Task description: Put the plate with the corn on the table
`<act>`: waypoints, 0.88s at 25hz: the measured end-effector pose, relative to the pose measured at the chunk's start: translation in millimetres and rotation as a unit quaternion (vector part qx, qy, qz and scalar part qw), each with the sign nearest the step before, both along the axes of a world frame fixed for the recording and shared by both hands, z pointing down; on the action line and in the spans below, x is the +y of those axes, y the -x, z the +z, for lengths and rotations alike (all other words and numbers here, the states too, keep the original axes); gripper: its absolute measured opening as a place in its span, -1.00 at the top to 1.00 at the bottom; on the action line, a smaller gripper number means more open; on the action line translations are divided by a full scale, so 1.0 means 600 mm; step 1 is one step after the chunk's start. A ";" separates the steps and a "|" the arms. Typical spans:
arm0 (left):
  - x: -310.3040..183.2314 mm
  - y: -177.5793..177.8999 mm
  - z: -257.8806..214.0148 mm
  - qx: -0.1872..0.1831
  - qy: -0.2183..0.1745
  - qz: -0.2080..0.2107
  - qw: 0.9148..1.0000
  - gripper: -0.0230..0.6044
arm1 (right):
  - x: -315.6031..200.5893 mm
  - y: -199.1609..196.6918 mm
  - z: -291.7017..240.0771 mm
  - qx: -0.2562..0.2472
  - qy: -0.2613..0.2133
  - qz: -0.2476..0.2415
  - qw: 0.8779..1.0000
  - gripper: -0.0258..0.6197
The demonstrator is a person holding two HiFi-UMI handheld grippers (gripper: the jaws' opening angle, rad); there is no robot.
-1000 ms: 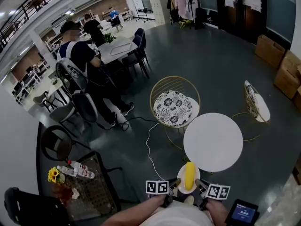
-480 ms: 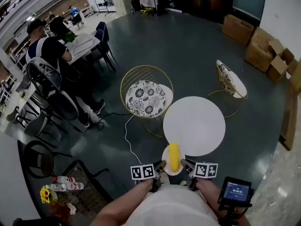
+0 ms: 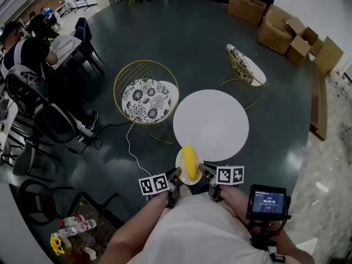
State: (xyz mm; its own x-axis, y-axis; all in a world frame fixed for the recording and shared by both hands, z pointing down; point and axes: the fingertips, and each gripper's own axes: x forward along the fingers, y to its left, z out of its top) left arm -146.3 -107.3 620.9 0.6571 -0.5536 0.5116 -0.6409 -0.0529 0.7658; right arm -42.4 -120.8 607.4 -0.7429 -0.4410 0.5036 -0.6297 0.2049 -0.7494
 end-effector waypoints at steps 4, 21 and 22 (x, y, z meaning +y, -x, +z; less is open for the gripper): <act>-0.003 0.009 0.004 0.002 0.004 0.004 1.000 0.78 | -0.004 0.007 0.010 0.004 0.004 0.005 1.000 0.75; -0.073 0.014 0.027 -0.011 0.004 0.007 1.000 0.78 | -0.078 0.017 0.034 0.004 0.016 -0.014 1.000 0.75; -0.083 0.012 0.029 -0.011 0.006 0.007 1.000 0.78 | -0.087 0.015 0.035 0.005 0.017 -0.016 1.000 0.75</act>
State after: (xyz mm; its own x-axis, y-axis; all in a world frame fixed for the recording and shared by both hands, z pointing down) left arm -153.7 -157.1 638.3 0.6535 -0.5382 0.5323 -0.6567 -0.0535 0.7522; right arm -51.3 -173.1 628.5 -0.7515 -0.4002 0.5245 -0.6301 0.1997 -0.7504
